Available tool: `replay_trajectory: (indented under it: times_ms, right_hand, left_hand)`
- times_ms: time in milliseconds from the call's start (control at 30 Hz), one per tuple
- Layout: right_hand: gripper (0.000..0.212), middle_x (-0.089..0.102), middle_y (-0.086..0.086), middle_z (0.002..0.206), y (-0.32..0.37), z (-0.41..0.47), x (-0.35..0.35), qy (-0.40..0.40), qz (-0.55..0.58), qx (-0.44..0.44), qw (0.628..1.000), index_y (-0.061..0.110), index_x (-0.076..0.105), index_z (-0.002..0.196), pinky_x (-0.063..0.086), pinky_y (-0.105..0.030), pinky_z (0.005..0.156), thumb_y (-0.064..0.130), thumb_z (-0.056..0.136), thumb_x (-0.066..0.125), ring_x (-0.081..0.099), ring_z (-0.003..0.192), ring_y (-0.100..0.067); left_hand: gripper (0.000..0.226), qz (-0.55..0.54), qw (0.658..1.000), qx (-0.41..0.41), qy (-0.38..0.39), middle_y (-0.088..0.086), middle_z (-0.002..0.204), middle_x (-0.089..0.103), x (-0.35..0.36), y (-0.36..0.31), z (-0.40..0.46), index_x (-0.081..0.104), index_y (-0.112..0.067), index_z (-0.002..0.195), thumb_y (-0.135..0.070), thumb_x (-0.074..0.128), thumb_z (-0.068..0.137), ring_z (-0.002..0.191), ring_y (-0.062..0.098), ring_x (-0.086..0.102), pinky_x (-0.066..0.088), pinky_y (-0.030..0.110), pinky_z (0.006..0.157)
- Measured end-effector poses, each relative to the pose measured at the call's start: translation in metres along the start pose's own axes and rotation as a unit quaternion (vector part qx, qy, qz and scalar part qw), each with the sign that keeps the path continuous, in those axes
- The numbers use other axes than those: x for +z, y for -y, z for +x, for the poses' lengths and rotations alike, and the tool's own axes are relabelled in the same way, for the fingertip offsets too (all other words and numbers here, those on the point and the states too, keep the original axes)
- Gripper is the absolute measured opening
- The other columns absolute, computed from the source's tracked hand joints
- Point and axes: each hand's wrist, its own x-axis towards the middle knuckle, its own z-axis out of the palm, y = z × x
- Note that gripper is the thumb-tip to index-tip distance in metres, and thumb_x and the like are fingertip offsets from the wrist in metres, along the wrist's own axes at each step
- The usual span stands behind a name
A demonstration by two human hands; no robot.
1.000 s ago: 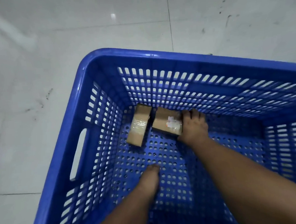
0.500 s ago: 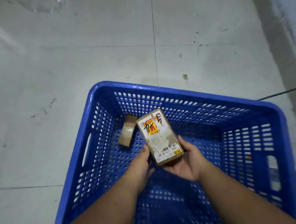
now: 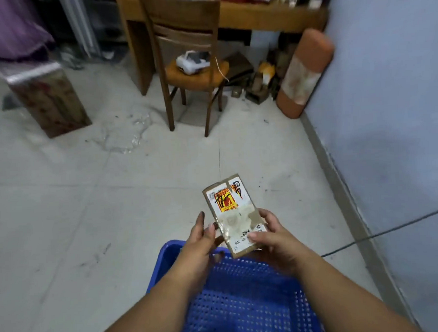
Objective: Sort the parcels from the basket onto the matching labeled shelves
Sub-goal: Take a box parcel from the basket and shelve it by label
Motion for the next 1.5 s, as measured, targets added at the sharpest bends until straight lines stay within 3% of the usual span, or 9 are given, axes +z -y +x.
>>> replay_trajectory:
  times_ms: [133, 300, 400, 500, 733, 900, 1233, 1400, 1500]
  right_hand:
    - [0.077, 0.065, -0.013, 0.116, 0.118, -0.047, 0.004, -0.014, -0.165, -0.061, 0.984, 0.028, 0.056, 0.128, 0.056, -0.035, 0.079, 0.001, 0.06, 0.079, 0.069, 0.097, -0.024]
    - [0.08, 0.065, -0.017, 0.107, 0.265, -0.12, 0.047, -0.04, -0.227, -0.177, 0.957, 0.019, 0.052, 0.116, 0.055, -0.037, 0.079, 0.018, 0.045, 0.088, 0.067, 0.091, -0.025]
    - [0.066, 0.057, -0.009, 0.127, 0.337, -0.17, 0.084, -0.098, -0.205, -0.306, 0.924, 0.02, 0.053, 0.12, 0.052, -0.038, 0.092, 0.023, 0.063, 0.087, 0.06, 0.113, -0.023]
    - [0.074, 0.049, 0.003, 0.139, 0.389, -0.207, 0.121, -0.156, -0.147, -0.376, 0.902, 0.02, 0.043, 0.143, 0.044, -0.038, 0.103, 0.042, 0.08, 0.075, 0.052, 0.124, -0.018]
    - [0.048, 0.065, 0.003, 0.128, 0.453, -0.279, 0.207, -0.016, -0.165, -0.422, 0.891, 0.039, 0.037, 0.145, 0.048, -0.046, 0.103, 0.022, 0.102, 0.047, 0.064, 0.115, -0.019]
    - [0.051, 0.063, 0.008, 0.13, 0.475, -0.304, 0.222, -0.017, -0.184, -0.442, 0.878, 0.046, 0.028, 0.147, 0.036, -0.055, 0.111, 0.028, 0.102, 0.043, 0.055, 0.125, -0.022]
    - [0.051, 0.063, 0.004, 0.13, 0.455, -0.322, 0.226, -0.014, -0.158, -0.44, 0.884, 0.043, 0.029, 0.149, 0.039, -0.05, 0.111, 0.022, 0.103, 0.041, 0.06, 0.12, -0.019]
    - [0.042, 0.056, 0.004, 0.138, 0.427, -0.356, 0.208, -0.095, -0.208, -0.458, 0.859, 0.053, 0.036, 0.139, 0.04, -0.047, 0.109, 0.03, 0.104, 0.039, 0.053, 0.128, -0.021]
    - [0.049, 0.056, 0.012, 0.135, 0.405, -0.388, 0.191, -0.165, -0.215, -0.455, 0.848, 0.051, 0.026, 0.146, 0.045, -0.032, 0.1, 0.03, 0.104, 0.038, 0.053, 0.126, -0.013]
  left_hand:
    - [0.07, 0.008, 0.997, 0.077, -0.021, -0.01, 0.144, 0.045, 0.023, -0.1, -0.023, 0.019, -0.048, 0.147, -0.039, 0.057, 0.088, 0.127, 0.017, 0.051, 0.044, 0.043, 0.101]
    - [0.048, 0.09, 0.982, 0.093, 0.137, -0.01, 0.131, 0.061, 0.077, -0.225, -0.076, 0.053, -0.04, 0.131, -0.018, 0.063, 0.089, 0.111, 0.019, 0.064, 0.052, 0.05, 0.091]
    - [0.04, 0.101, 0.97, 0.134, 0.174, 0.004, 0.119, 0.069, 0.124, -0.296, -0.117, 0.057, -0.032, 0.13, -0.018, 0.06, 0.093, 0.105, 0.023, 0.066, 0.056, 0.044, 0.083]
    - [0.041, 0.023, 0.97, 0.217, 0.109, 0.0, 0.108, 0.073, 0.171, -0.366, -0.153, 0.053, -0.03, 0.136, -0.023, 0.055, 0.096, 0.095, 0.021, 0.07, 0.058, 0.041, 0.074]
    - [0.042, -0.047, 0.936, 0.314, 0.153, 0.005, 0.122, 0.067, 0.23, -0.483, -0.244, 0.035, -0.035, 0.146, -0.032, 0.034, 0.104, 0.11, 0.029, 0.066, 0.05, 0.054, 0.095]
    - [0.043, 0.089, 0.934, 0.326, 0.114, -0.004, 0.139, 0.05, 0.219, -0.513, -0.275, 0.031, -0.048, 0.144, -0.039, 0.034, 0.103, 0.128, 0.021, 0.045, 0.041, 0.047, 0.104]
    - [0.047, 0.145, 0.924, 0.337, 0.113, -0.003, 0.136, 0.052, 0.21, -0.502, -0.292, 0.028, -0.046, 0.145, -0.037, 0.04, 0.101, 0.125, 0.021, 0.048, 0.046, 0.041, 0.101]
    - [0.045, 0.168, 0.919, 0.322, 0.155, -0.01, 0.125, 0.061, 0.224, -0.476, -0.295, 0.035, -0.048, 0.143, -0.035, 0.044, 0.1, 0.122, 0.019, 0.052, 0.045, 0.044, 0.101]
    - [0.044, 0.165, 0.913, 0.308, 0.21, -0.008, 0.12, 0.067, 0.242, -0.459, -0.301, 0.04, -0.044, 0.141, -0.027, 0.048, 0.1, 0.115, 0.018, 0.06, 0.049, 0.035, 0.085]
